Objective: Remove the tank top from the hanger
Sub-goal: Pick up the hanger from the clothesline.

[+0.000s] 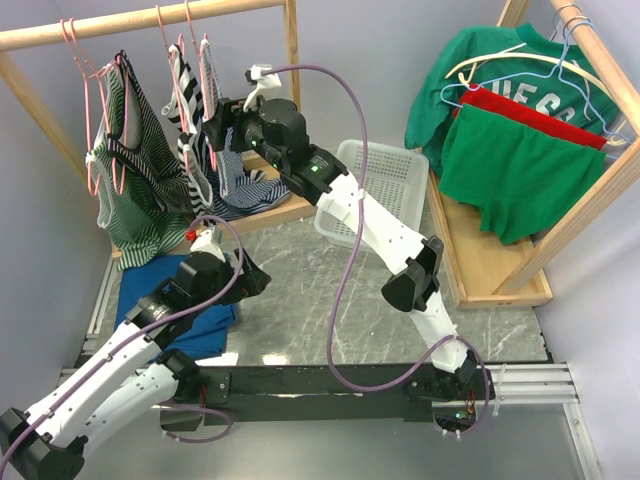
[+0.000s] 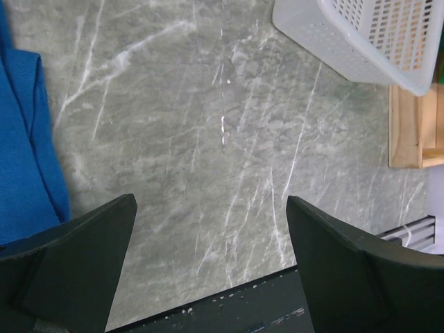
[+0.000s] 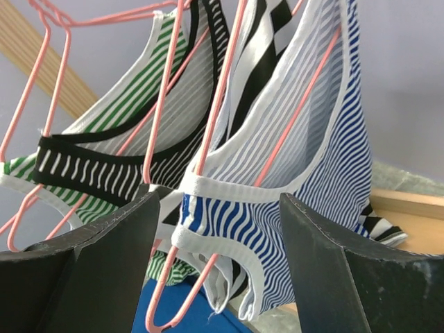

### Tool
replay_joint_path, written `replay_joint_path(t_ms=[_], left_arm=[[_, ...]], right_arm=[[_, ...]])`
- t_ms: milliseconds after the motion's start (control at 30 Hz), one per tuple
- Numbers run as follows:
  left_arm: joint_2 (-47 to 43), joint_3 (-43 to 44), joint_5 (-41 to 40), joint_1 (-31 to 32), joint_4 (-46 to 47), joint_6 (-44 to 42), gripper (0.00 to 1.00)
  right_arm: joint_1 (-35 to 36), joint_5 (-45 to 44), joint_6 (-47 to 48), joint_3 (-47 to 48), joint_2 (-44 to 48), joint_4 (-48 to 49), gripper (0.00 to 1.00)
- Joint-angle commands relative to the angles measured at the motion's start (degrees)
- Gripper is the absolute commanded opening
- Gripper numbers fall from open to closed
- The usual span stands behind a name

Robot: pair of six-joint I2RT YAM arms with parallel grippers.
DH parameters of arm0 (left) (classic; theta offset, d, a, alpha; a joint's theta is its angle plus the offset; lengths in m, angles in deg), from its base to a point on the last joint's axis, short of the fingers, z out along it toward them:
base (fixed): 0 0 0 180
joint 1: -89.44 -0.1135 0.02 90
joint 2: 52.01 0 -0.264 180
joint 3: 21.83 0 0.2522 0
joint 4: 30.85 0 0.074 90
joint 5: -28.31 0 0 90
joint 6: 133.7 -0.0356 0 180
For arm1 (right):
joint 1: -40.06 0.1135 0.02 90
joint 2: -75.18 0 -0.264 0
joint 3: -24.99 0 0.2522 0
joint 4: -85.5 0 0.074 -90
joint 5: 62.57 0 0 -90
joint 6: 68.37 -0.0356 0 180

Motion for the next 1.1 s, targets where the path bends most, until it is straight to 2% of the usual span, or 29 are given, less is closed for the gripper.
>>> replay_joint_path(t_ms=[0, 467, 633, 733, 867, 967, 1067], left_arm=[[0.3, 2.1, -2.2, -0.3, -0.6, -1.5, 0.96], [-0.1, 2.2, -3.6, -0.3, -1.4, -1.0, 0.96], [0.2, 2.5, -3.8, -0.3, -1.7, -0.8, 0.96], [-0.1, 2.5, -4.1, -0.3, -1.8, -0.8, 0.96], [-0.3, 2.4, -4.3, -0.3, -1.7, -0.7, 0.96], [-0.1, 2.2, -4.0, -0.3, -1.5, -0.6, 0.96], [0.2, 2.1, -3.7, -0.3, -1.3, -0.6, 0.96]], right_arm=[[0.1, 1.5, 0.1, 1.9, -0.4, 3.4, 0.77], [0.2, 1.4, 0.5, 2.4, -3.3, 2.0, 0.74], [0.3, 0.6, 0.6, 2.7, -4.0, 2.2, 0.69], [0.7, -0.6, 1.4, 2.8, -4.1, 2.6, 0.58], [1.3, -3.9, 3.7, 2.2, -2.8, 3.5, 0.36], [2.3, -6.2, 6.4, 1.6, -1.4, 4.8, 0.33], [3.1, -9.7, 8.5, 1.7, -0.6, 5.3, 0.23]])
